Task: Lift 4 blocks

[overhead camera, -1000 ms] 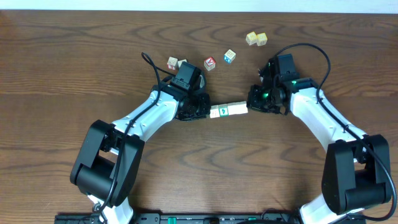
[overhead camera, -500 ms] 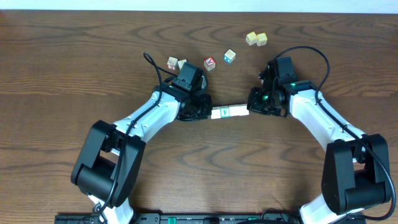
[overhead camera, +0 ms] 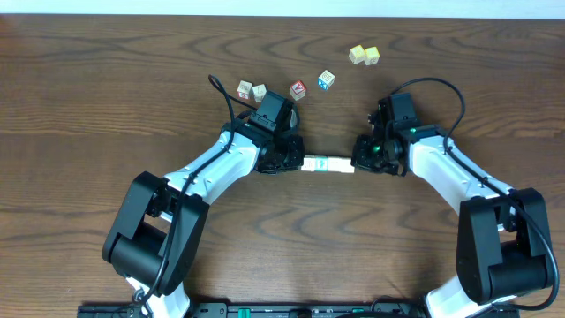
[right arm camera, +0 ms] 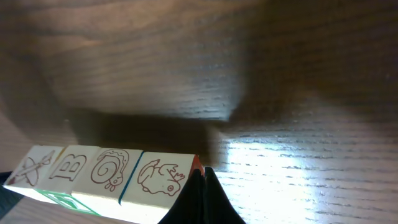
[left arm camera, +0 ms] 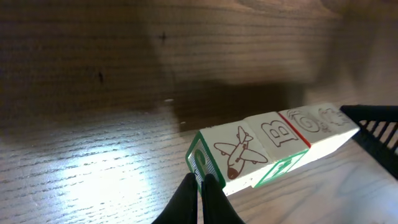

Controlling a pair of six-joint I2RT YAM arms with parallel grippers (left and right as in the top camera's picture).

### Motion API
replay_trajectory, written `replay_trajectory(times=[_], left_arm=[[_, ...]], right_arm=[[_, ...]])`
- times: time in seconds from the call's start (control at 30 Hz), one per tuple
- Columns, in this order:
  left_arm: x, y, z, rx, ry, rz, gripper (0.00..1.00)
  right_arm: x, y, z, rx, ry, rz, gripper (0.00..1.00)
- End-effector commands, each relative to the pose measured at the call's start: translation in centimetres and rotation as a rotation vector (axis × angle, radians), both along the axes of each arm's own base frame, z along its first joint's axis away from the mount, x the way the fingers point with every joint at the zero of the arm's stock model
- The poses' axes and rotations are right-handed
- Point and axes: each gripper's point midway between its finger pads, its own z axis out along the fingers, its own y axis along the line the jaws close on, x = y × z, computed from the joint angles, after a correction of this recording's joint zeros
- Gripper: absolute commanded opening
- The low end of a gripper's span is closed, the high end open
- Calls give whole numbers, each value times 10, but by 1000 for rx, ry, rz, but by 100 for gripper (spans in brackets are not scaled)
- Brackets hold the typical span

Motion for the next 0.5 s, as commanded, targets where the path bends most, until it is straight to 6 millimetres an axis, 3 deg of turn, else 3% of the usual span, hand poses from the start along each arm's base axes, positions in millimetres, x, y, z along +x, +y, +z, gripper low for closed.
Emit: replay_trajectory(times=[0.0,0.47], left_arm=[[-13,-35,15,-108,10,-90,7],[-14,-28,9,-62,16,-74,7]], right_arm=[[-18,56,20,224,38,111,1],[-16,51,17,194,33,95,1]])
